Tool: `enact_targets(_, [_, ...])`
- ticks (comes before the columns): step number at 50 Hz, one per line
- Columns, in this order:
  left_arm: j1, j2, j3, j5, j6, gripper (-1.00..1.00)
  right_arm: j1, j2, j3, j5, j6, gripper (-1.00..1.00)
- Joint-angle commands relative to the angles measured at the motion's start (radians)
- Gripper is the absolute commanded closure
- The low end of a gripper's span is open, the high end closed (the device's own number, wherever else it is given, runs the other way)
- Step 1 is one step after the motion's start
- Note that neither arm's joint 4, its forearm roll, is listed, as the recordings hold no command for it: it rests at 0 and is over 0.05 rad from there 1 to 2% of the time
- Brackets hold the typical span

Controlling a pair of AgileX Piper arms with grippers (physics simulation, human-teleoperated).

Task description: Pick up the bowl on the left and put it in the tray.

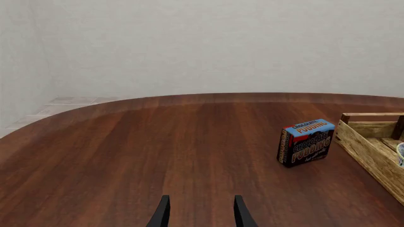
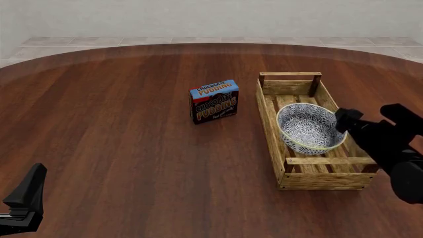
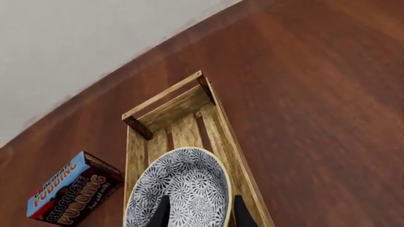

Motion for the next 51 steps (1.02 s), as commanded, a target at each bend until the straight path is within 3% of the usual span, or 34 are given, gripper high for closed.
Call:
enact_targets(1, [0.000, 0.000, 0.000, 0.000, 0.000, -1.00, 0.004, -0.052, 0.006, 0.026, -0.004, -1.00])
enact_targets(51, [0.000, 0.000, 0.000, 0.000, 0.000, -1.00, 0.037, -0.276, 0.004, 0.182, 0.017, -1.00])
